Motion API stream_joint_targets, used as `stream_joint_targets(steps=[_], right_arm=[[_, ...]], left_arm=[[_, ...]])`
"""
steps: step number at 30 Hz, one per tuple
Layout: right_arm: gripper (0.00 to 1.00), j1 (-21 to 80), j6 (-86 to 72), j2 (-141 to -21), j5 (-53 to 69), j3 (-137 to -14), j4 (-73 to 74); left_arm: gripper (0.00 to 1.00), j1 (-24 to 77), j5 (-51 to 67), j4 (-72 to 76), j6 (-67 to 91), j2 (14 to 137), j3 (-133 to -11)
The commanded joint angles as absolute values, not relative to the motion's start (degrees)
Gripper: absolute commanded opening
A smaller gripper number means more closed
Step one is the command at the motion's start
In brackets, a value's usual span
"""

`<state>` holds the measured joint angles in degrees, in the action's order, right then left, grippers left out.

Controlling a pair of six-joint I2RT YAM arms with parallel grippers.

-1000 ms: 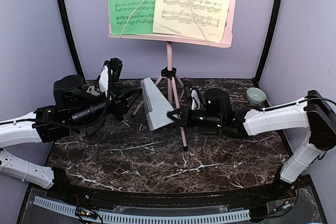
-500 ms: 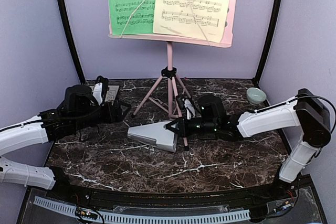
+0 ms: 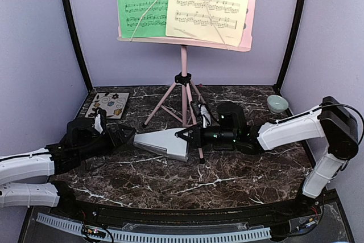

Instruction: Set up the instrument practice props

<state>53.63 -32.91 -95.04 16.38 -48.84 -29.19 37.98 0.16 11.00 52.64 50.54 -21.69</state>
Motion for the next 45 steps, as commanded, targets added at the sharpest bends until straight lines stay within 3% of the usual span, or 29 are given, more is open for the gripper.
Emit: stream_joint_targets(steps=[1,8,27,38,45], right_arm=[[0.00,53.88,-34.87,-91.71,18.02,-51.79,-41.61],[0.00,53.80,-36.83,-91.76,18.13,-53.34,-43.23],[0.00,53.79,-39.97,-90.73,18.86,-57.85,-45.68],[0.00,53.81,-42.04,-94.57,18.58,-59.74,-49.04],[0.00,53.83,-43.42,-96.81,17.37,-59.71,-50.87]], left_arm=[[0.99,35.64,5.13,24.39,60.17,49.00,-16.61],[0.99,33.75,5.78,32.89,61.98,49.31,-12.39],[0.98,33.68,11.44,56.91,59.56,62.94,-19.29],[0.74,33.76,15.17,67.83,60.21,67.22,-21.58],[0.72,33.75,14.94,59.81,56.99,64.78,-24.88]])
